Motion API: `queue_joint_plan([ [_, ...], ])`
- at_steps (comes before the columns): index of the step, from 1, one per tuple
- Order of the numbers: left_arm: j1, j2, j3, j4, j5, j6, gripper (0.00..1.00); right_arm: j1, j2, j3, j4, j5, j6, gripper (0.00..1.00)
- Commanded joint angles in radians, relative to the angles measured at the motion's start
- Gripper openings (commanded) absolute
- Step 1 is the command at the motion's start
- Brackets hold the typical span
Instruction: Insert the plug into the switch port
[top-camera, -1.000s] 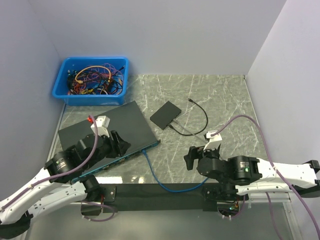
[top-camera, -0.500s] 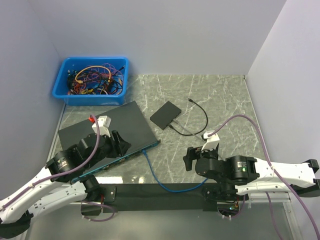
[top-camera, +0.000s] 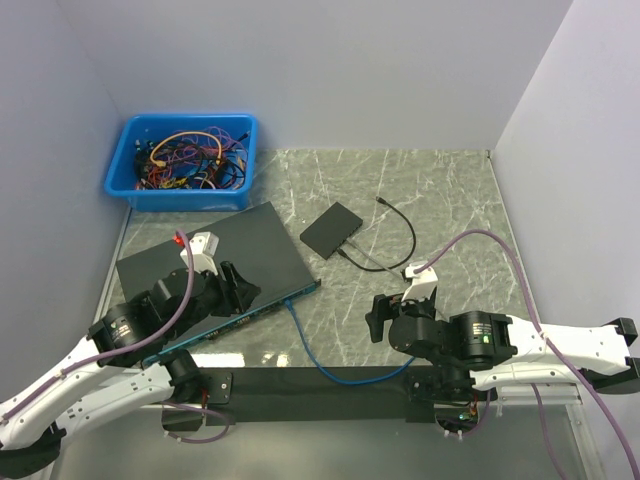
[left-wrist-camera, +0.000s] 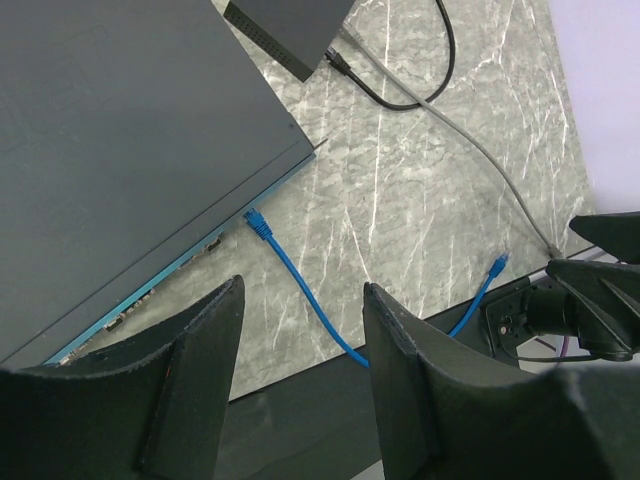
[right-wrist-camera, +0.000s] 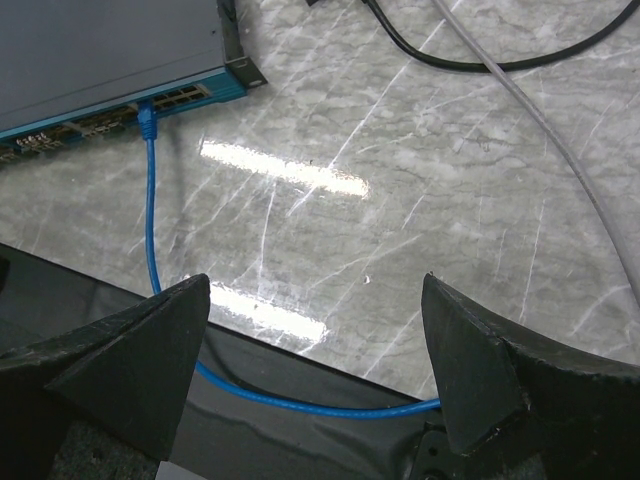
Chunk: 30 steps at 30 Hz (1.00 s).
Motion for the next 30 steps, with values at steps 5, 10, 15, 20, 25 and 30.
queue_joint_plan([
  [5,-0.004,0.001,-0.002,0.003,-0.016,-0.012,0.56,0.003,0.001,0.007,0.011,0.024,0.020,0.92],
  [10,-0.002,0.001,-0.004,0.005,-0.017,-0.012,0.56,0.003,-0.002,0.004,0.012,0.024,0.019,0.92],
  [15,-0.002,0.001,-0.005,0.003,-0.017,-0.012,0.56,0.005,0.003,0.006,0.011,0.025,0.019,0.92],
  [20,-0.002,-0.004,-0.004,0.005,-0.017,-0.014,0.56,0.003,0.007,0.006,0.009,0.027,0.023,0.92],
  [25,-0.002,-0.005,-0.005,0.003,-0.019,-0.014,0.56,0.005,0.009,0.006,0.006,0.027,0.022,0.92],
  [30,-0.002,-0.010,-0.007,0.005,-0.019,-0.014,0.56,0.005,0.006,0.009,0.004,0.033,0.023,0.92],
])
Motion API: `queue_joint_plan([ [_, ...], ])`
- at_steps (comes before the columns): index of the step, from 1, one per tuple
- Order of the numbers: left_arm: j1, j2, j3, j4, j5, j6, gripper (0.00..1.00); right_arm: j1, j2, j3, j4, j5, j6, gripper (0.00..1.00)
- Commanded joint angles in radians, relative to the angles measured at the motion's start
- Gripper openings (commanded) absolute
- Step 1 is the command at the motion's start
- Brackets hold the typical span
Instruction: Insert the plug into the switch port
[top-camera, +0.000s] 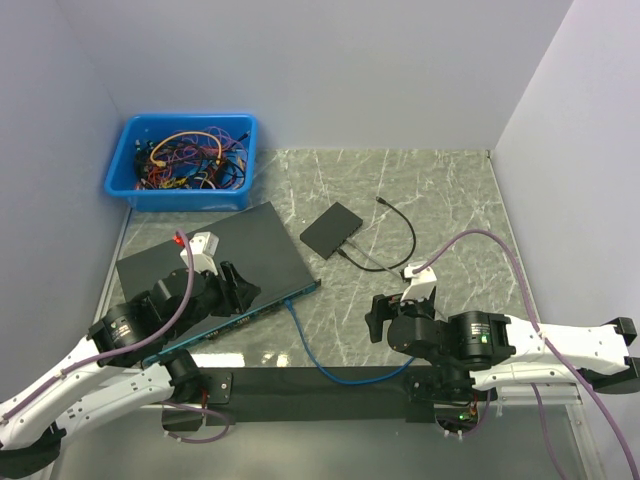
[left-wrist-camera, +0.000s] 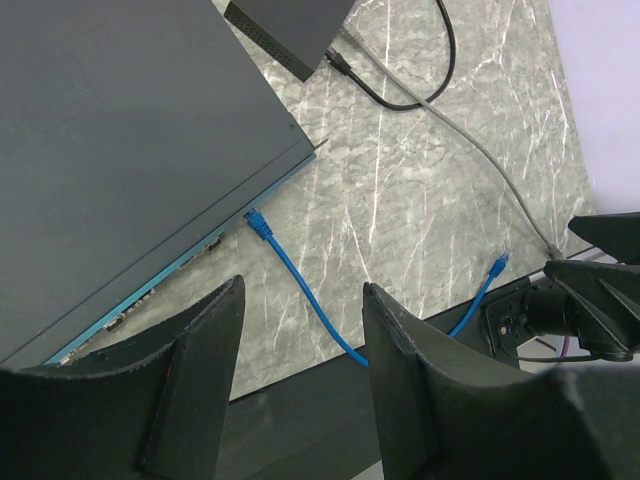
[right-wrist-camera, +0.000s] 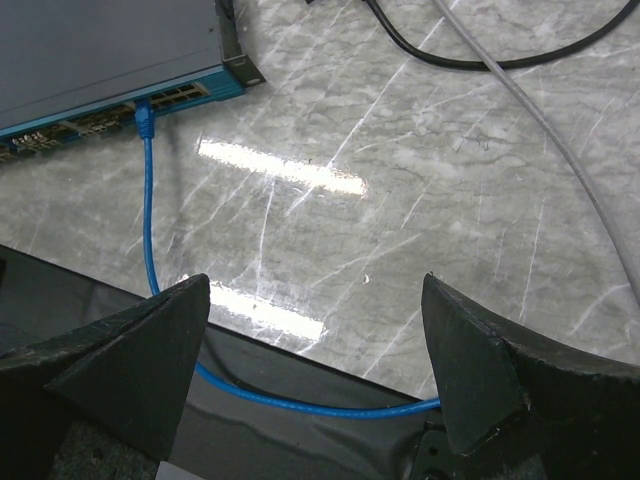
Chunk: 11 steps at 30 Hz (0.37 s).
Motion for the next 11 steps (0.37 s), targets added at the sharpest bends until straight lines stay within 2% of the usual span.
queue_joint_plan([
  [1,-0.004,-0.010,-0.005,0.003,-0.018,-0.013,0.56,0.005,-0.006,0.007,0.009,0.032,0.017,0.92],
  [11,-0.002,-0.011,-0.008,0.005,-0.019,-0.015,0.56,0.005,-0.079,-0.008,0.043,0.022,-0.017,0.90],
])
